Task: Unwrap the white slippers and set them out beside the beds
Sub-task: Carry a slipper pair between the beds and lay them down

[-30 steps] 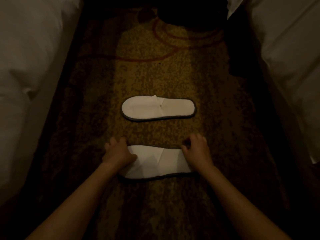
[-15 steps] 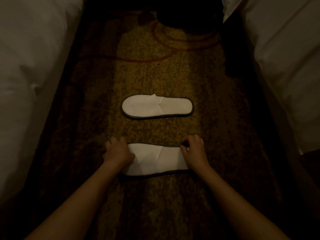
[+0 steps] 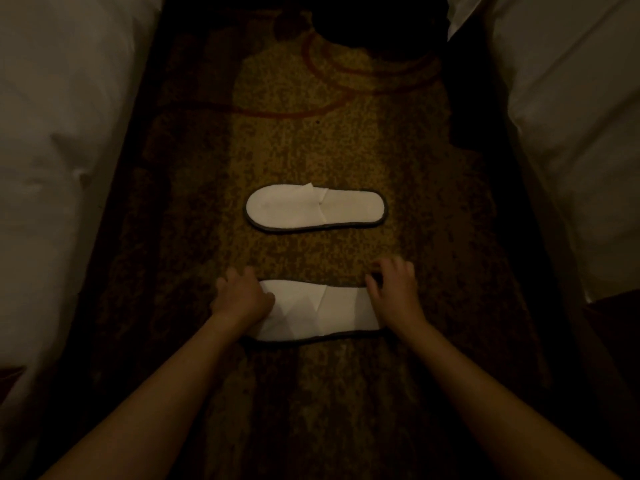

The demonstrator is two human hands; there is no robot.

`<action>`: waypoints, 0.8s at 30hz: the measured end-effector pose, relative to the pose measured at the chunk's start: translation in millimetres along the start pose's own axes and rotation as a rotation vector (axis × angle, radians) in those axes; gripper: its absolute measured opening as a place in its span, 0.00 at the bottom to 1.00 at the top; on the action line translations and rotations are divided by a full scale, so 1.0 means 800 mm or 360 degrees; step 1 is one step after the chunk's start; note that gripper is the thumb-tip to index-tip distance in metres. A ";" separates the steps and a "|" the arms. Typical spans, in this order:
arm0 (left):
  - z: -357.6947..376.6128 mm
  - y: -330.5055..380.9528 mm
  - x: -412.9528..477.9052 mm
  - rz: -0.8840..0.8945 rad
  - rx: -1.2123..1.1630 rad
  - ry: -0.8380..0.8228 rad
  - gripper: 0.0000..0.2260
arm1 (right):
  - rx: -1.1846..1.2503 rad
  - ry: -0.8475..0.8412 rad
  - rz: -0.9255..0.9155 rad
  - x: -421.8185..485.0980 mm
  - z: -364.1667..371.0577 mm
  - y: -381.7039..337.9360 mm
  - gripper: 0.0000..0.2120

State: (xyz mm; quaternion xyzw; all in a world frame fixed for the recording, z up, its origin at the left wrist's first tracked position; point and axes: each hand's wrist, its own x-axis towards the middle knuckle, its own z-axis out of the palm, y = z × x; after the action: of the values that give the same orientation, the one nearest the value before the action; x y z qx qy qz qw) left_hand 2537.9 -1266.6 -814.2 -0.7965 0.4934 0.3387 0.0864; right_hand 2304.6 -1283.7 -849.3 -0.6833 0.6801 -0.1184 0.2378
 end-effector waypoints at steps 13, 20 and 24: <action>-0.200 0.108 -0.207 0.0246 0.0599 -0.0316 0.24 | -0.0523 -0.0589 0.0240 -0.059 -0.302 -0.115 0.33; -0.359 0.223 -0.357 0.0560 0.0693 -0.0546 0.24 | -0.0236 -0.0820 0.0514 -0.126 -0.518 -0.189 0.34; -0.422 0.282 -0.454 0.0676 0.0785 -0.0594 0.23 | 0.0012 -0.0769 0.0640 -0.183 -0.632 -0.220 0.34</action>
State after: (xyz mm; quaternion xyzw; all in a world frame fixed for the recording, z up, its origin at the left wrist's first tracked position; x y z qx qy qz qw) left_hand 2397.3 -1274.0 -287.5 -0.5562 0.6902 0.3594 0.2919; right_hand 2206.1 -1229.0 -305.6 -0.5427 0.7249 0.0942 0.4137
